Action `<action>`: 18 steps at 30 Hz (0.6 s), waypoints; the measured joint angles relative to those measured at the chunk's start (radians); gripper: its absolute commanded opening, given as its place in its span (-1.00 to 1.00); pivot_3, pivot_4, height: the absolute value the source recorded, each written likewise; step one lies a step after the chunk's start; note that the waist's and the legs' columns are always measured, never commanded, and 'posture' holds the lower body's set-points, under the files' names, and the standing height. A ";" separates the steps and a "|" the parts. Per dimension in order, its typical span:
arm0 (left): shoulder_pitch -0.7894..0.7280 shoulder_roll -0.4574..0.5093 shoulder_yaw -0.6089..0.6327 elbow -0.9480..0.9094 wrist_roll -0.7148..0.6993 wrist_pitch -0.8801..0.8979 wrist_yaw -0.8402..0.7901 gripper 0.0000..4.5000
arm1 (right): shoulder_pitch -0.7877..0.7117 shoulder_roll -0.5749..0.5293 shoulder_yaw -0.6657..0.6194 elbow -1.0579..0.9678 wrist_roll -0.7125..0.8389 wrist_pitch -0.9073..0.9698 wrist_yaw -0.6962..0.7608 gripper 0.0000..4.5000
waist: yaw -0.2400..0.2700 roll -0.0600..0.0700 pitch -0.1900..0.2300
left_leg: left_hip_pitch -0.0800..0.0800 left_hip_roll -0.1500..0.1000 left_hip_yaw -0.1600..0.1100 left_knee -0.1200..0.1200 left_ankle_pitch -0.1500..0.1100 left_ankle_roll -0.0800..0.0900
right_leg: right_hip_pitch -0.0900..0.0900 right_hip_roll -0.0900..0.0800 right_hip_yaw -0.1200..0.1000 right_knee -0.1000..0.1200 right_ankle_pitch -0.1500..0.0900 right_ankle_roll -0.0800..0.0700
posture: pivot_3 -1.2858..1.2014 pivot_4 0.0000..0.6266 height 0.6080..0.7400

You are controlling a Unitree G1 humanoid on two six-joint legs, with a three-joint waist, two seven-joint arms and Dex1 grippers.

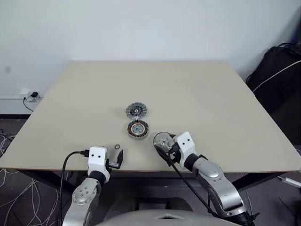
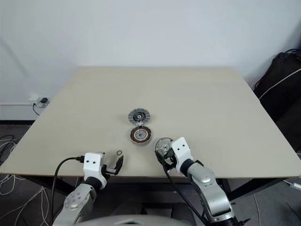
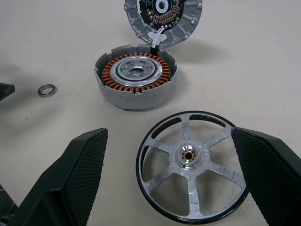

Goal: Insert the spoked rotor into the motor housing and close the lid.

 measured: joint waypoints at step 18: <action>-0.015 0.000 -0.001 0.014 0.012 0.003 0.008 0.99 | -0.001 0.004 0.001 0.000 -0.006 0.002 -0.001 0.99 | 0.000 0.000 0.000 | 0.000 0.000 0.000 0.000 0.000 0.000 | 0.000 0.000 0.000 0.000 0.000 0.000 | 0.03 -1.00 1.00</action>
